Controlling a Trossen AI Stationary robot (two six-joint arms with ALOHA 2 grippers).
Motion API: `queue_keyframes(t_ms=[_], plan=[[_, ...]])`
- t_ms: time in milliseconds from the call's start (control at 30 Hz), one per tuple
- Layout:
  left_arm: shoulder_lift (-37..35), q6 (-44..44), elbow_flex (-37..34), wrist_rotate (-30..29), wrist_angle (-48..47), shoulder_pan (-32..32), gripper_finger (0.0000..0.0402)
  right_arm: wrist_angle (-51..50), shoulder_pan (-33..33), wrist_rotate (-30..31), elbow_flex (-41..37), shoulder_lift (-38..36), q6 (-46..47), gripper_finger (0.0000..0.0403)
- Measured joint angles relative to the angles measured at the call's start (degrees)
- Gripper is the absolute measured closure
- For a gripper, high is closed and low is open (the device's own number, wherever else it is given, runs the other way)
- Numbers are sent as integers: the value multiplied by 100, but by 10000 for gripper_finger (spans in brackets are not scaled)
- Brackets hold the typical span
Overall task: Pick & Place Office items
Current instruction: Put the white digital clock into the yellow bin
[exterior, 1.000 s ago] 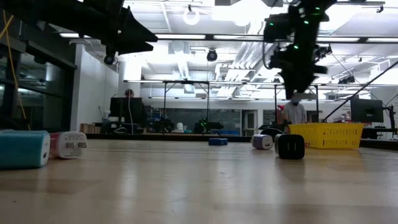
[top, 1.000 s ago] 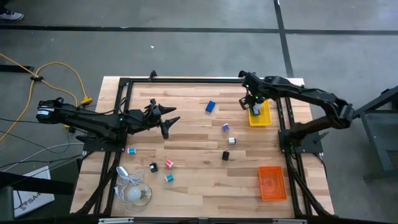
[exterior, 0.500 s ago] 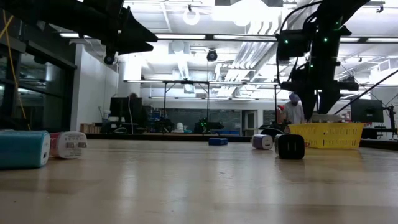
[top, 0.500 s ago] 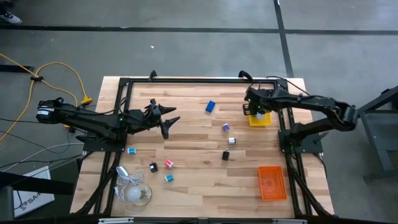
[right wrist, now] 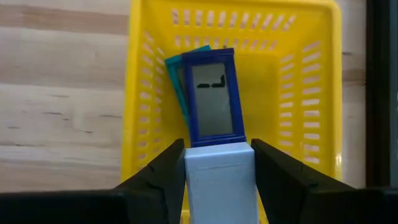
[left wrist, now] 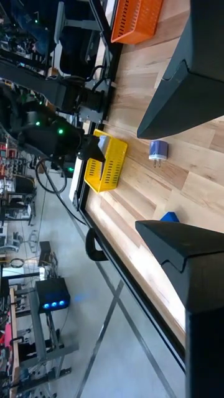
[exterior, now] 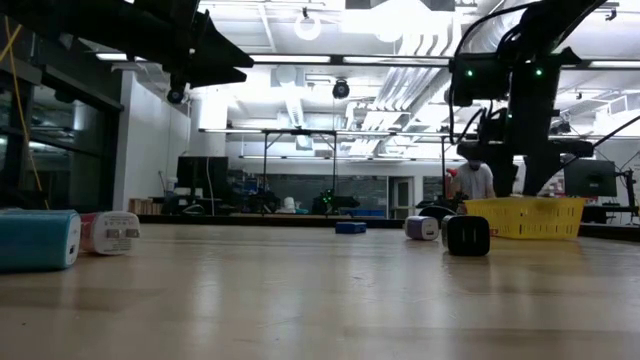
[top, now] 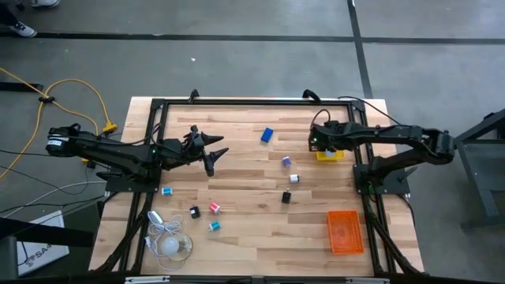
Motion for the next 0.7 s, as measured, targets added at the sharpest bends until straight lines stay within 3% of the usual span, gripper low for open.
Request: queue_keyframes(t_ms=[700], plan=[[0, 1, 0, 0, 0, 1, 183, 455, 149, -2, -315, 0, 310, 246]])
